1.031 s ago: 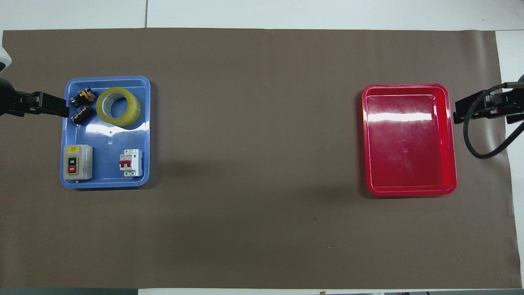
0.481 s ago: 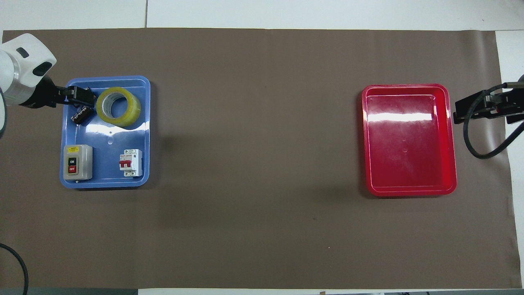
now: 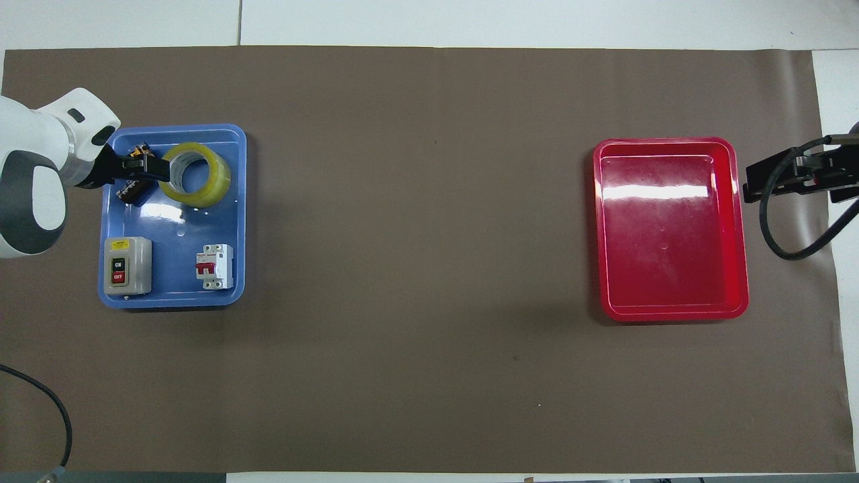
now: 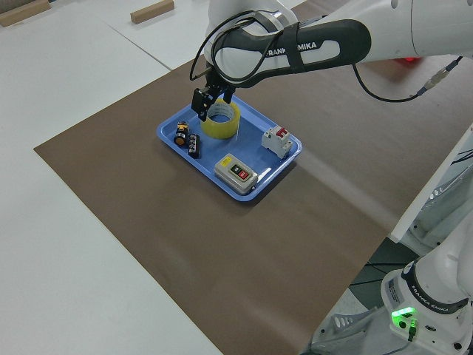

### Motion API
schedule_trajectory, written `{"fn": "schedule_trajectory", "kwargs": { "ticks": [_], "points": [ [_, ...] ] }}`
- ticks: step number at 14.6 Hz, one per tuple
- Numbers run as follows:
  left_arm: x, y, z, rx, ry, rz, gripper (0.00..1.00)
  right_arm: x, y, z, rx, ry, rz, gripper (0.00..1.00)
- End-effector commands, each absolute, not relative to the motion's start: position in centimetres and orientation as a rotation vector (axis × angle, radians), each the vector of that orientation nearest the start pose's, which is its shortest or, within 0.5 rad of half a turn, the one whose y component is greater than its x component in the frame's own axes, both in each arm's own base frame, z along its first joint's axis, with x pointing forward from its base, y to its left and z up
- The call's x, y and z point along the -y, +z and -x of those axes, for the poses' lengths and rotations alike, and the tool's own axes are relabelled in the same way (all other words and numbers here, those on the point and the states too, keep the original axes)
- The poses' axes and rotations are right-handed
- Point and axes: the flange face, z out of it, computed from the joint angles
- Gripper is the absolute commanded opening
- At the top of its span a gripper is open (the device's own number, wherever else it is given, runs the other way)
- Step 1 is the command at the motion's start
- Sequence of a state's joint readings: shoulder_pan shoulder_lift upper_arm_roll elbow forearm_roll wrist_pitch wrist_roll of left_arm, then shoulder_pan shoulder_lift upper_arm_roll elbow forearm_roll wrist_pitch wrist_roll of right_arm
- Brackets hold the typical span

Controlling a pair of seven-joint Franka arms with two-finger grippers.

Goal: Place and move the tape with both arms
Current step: 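Reach the left gripper into the blue tray and grasp the yellow tape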

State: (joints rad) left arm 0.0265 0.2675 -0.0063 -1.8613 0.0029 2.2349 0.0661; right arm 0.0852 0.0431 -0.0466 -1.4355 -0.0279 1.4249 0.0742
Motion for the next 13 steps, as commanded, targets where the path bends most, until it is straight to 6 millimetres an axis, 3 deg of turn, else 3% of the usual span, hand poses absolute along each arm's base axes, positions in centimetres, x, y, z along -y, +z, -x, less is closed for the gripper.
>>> {"fn": "schedule_trajectory", "kwargs": {
  "ticks": [1,8,11,12,13],
  "points": [
    [-1.5,36.8,-63.2,-0.061,-0.191,3.142,1.0,-1.7,65.2,-55.4,-0.041,0.078,3.171,1.0],
    [-0.8,33.2,-63.0,0.175,-0.161,3.149,1.0,-1.7,65.3,-55.3,-0.041,0.076,3.17,1.0],
    [-0.6,32.7,-62.6,0.269,-0.158,3.146,1.0,-1.6,65.2,-55.3,-0.041,0.078,3.17,1.0],
    [-0.6,32.5,-62.4,0.272,-0.151,3.146,0.97,-1.6,65.2,-55.3,-0.041,0.078,3.17,1.0],
    [-0.6,32.5,-62.4,0.296,-0.151,3.144,0.87,-1.6,65.2,-55.3,-0.041,0.078,3.17,1.0]
  ]
}}
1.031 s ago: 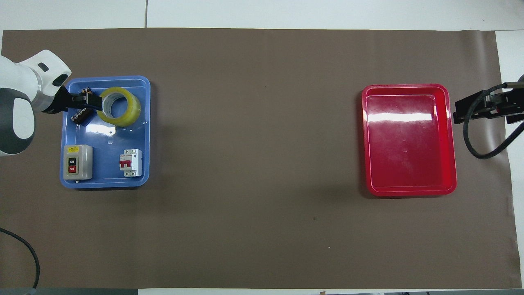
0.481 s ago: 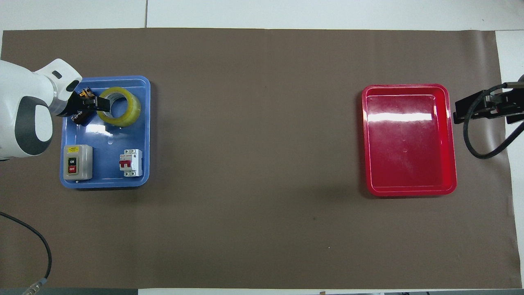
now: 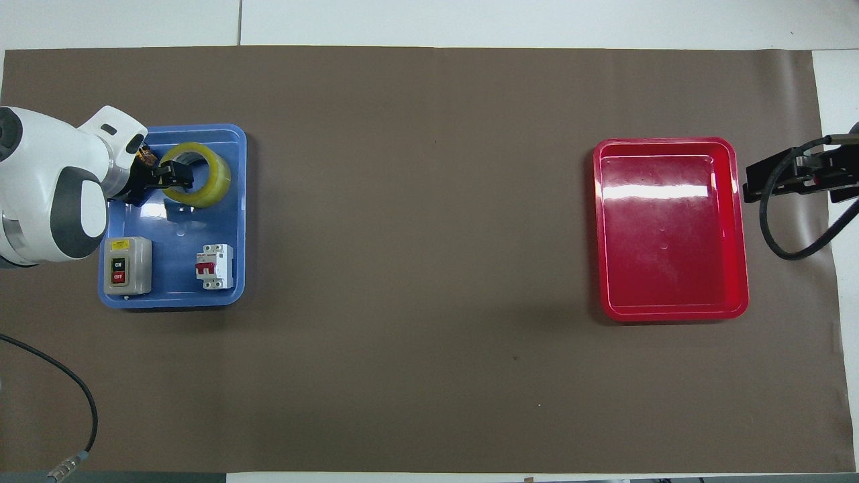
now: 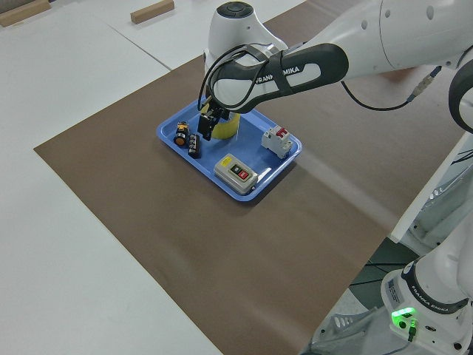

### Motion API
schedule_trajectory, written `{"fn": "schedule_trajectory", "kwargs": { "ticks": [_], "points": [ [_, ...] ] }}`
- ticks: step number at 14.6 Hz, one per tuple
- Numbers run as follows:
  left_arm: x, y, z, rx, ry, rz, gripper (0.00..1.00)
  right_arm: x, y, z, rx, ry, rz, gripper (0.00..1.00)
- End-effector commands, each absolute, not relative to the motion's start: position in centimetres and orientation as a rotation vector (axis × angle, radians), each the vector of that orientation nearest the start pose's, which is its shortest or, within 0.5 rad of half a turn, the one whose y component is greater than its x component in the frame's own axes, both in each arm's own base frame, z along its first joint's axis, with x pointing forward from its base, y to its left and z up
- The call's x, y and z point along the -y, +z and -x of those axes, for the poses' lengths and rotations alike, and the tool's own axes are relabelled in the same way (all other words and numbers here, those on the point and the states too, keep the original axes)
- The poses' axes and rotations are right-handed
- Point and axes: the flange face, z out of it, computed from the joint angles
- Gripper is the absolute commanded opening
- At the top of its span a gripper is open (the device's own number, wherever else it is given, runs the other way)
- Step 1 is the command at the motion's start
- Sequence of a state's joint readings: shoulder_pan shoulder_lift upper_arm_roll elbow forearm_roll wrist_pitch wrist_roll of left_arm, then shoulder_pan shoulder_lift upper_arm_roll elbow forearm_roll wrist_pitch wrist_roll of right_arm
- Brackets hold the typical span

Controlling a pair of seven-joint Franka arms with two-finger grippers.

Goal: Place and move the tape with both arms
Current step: 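Reach the left gripper into the blue tray and grasp the yellow tape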

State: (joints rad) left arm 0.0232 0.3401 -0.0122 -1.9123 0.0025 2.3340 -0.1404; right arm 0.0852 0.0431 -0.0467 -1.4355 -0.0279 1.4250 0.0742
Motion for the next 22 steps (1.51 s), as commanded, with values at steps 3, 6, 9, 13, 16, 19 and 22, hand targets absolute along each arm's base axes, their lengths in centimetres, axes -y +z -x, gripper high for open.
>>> {"fn": "schedule_trajectory", "kwargs": {
  "ticks": [3,6,9,13,16,19,22],
  "points": [
    [-0.6,32.6,-62.7,0.486,-0.163,3.127,0.0,-1.6,65.2,-55.3,-0.044,0.078,3.17,1.0],
    [-0.6,32.9,-62.8,0.526,-0.165,3.121,0.0,-1.6,65.2,-55.3,-0.041,0.078,3.17,1.0],
    [-1.2,34.9,-62.9,0.529,-0.173,3.121,0.0,-1.6,65.2,-55.3,-0.044,0.078,3.169,1.0],
    [-0.7,39.3,-63.4,0.514,-0.092,3.114,0.0,-1.6,65.2,-55.3,-0.041,0.078,3.169,1.0],
    [2.0,42.3,-63.4,0.45,-0.068,3.12,0.0,-1.6,65.2,-55.3,-0.041,0.078,3.169,1.0],
    [7.0,42.4,-62.9,0.324,-0.078,3.105,0.0,-1.6,65.2,-55.3,-0.041,0.078,3.169,1.0],
    [13.5,42.3,-61.6,0.308,-0.092,3.109,0.0,-1.6,65.2,-55.3,-0.041,0.078,3.169,1.0]
  ]
}}
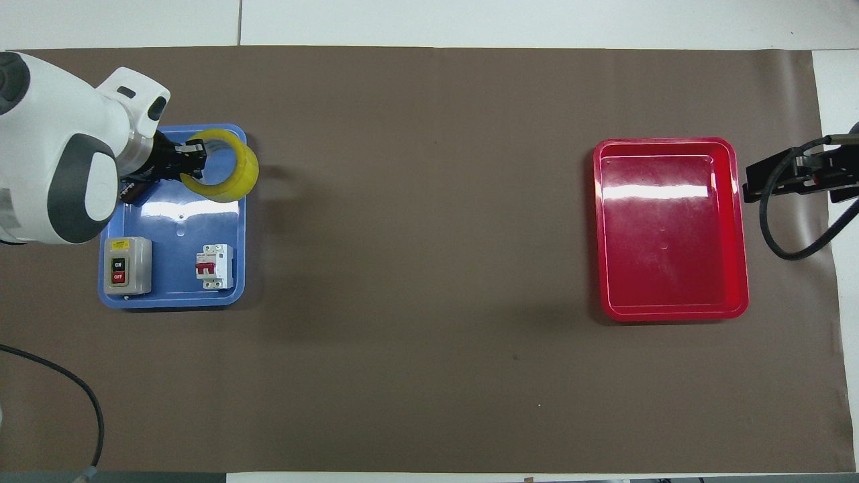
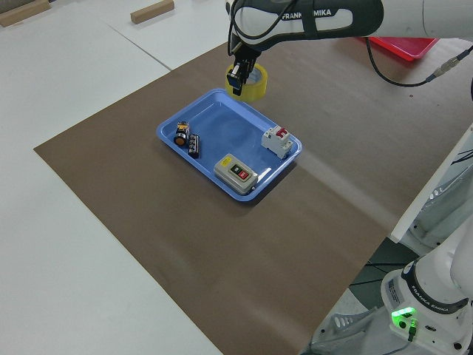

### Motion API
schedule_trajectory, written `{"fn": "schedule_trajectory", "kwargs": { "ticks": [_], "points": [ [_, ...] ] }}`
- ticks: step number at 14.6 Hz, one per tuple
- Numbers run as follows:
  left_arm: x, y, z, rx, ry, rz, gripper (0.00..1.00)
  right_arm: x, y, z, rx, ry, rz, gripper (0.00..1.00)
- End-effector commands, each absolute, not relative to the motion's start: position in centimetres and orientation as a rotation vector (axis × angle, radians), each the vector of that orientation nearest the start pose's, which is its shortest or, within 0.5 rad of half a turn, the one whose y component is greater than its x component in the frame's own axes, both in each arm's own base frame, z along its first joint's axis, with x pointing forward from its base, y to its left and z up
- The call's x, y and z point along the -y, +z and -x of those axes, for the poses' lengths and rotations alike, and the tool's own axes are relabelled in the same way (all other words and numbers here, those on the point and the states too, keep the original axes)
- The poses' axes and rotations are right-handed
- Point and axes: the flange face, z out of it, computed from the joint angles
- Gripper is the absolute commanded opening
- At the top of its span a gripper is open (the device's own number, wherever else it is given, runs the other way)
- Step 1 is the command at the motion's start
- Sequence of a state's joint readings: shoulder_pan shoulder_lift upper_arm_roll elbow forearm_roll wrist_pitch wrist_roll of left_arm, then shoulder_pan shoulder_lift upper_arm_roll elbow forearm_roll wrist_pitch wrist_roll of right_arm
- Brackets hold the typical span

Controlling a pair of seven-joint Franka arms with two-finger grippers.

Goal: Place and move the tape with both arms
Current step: 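Carry the yellow tape with the left gripper to the table center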

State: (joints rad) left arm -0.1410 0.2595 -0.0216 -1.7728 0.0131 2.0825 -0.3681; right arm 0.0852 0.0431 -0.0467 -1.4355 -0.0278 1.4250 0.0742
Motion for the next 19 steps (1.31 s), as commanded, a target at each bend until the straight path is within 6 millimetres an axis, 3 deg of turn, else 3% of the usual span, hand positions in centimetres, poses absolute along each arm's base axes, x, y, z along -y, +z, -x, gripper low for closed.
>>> {"fn": "schedule_trajectory", "kwargs": {
  "ticks": [1,6,11,13,16,19],
  "points": [
    [15.7,42.2,-61.1,0.314,-0.094,3.11,0.0,-1.6,65.2,-55.3,-0.041,0.078,3.169,1.0],
    [28.2,41.1,-57.2,0.454,-0.211,3.095,0.0,-1.6,65.2,-55.3,-0.041,0.078,3.169,1.0],
    [38.6,36.7,-52.7,0.512,-0.326,3.031,0.0,-1.6,65.2,-55.3,-0.041,0.083,3.169,1.0],
    [41.0,35.8,-51.3,0.508,-0.345,3.026,0.0,-1.6,65.2,-55.3,-0.044,0.083,3.169,1.0],
    [43.0,34.2,-49.9,0.45,-0.339,3.048,0.0,-1.6,65.2,-55.3,-0.044,0.083,3.169,1.0],
    [43.5,33.3,-49.3,0.416,-0.334,3.062,0.0,-1.5,65.2,-55.2,-0.044,0.081,3.169,1.0]
  ]
}}
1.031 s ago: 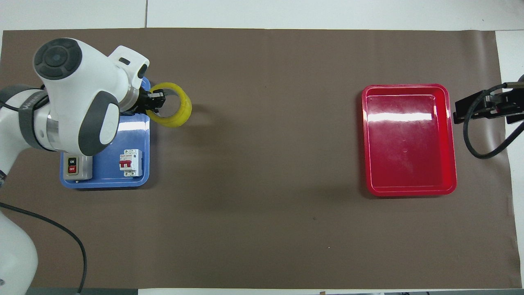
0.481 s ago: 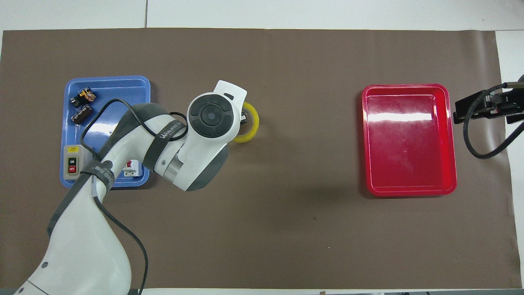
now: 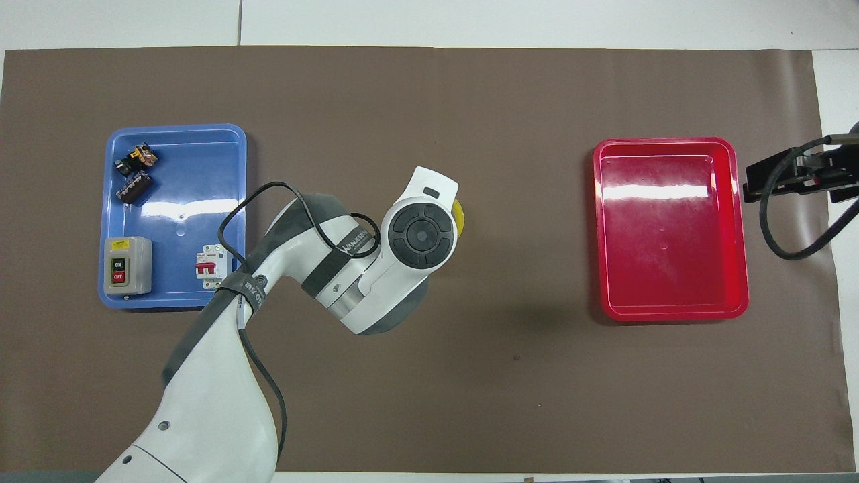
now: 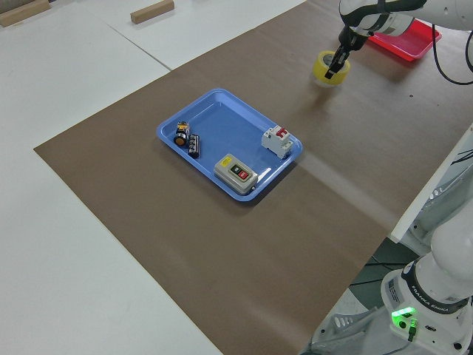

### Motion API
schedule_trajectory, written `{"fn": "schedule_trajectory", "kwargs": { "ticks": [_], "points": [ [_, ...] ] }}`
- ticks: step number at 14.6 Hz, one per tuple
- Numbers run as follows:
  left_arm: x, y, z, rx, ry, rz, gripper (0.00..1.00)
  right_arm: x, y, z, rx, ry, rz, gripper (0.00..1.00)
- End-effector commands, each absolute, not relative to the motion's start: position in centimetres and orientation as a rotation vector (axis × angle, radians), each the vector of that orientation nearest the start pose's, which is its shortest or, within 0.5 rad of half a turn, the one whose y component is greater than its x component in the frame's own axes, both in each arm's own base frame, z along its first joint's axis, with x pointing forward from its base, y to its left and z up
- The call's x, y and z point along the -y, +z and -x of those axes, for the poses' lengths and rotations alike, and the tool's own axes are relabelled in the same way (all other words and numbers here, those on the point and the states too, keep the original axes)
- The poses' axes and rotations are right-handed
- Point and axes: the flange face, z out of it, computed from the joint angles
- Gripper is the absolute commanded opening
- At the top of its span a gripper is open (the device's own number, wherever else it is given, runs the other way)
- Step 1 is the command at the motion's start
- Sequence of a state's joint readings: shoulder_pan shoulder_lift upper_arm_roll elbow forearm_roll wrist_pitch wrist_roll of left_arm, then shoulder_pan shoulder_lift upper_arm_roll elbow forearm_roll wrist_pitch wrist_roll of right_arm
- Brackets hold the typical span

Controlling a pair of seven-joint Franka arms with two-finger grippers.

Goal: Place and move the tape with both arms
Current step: 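Carry the yellow tape with the left gripper to the table center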

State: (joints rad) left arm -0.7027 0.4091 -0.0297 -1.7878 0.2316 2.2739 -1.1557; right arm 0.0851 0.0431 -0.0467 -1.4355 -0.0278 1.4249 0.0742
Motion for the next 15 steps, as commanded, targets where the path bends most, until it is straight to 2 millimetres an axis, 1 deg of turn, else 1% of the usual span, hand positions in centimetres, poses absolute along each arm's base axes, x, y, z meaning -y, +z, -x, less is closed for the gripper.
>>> {"fn": "schedule_trajectory", "kwargs": {
  "ticks": [1,2,3,4,5,7,8,9,10,11,12,13,15],
  "points": [
    [43.5,33.3,-49.3,0.419,-0.329,3.062,0.0,-1.6,65.3,-55.3,-0.044,0.078,3.169,1.0],
    [43.4,33.3,-49.2,0.416,-0.325,3.059,0.14,-1.6,65.3,-55.3,-0.044,0.078,3.169,1.0],
    [43.3,33.2,-49.2,0.416,-0.322,3.057,0.43,-1.5,65.2,-55.2,-0.044,0.081,3.169,1.0],
    [43.1,33.3,-49.0,0.411,-0.319,3.055,0.75,-1.5,65.2,-55.3,-0.044,0.083,3.169,1.0],
    [42.8,33.6,-49.0,0.4,-0.316,3.052,1.0,-1.6,65.2,-55.3,-0.044,0.081,3.169,1.0],
    [41.4,35.3,-49.3,0.377,-0.334,3.061,1.0,-1.5,65.2,-55.3,-0.046,0.083,3.169,1.0],
    [39.9,36.2,-49.8,0.394,-0.345,3.061,1.0,-1.5,65.2,-55.3,-0.046,0.083,3.169,1.0],
    [39.2,37.3,-50.1,0.392,-0.362,3.067,1.0,-1.5,65.2,-55.3,-0.046,0.081,3.167,1.0],
    [37.5,38.6,-51.0,0.429,-0.378,3.065,1.0,-1.5,65.2,-55.3,-0.048,0.081,3.169,1.0],
    [36.6,39.8,-51.3,0.437,-0.384,3.06,1.0,-1.7,65.1,-55.3,-0.046,0.081,3.167,1.0],
    [35.5,40.7,-51.8,0.415,-0.388,3.059,1.0,-1.7,64.4,-55.2,-0.045,0.093,3.166,1.0],
    [33.5,41.8,-52.7,0.394,-0.377,3.059,1.0,-2.0,63.8,-54.7,-0.04,0.103,3.151,1.0],
    [30.1,44.1,-53.8,0.334,-0.297,3.114,1.0,-3.1,63.7,-55.3,-0.025,0.049,3.107,1.0]
  ]
}}
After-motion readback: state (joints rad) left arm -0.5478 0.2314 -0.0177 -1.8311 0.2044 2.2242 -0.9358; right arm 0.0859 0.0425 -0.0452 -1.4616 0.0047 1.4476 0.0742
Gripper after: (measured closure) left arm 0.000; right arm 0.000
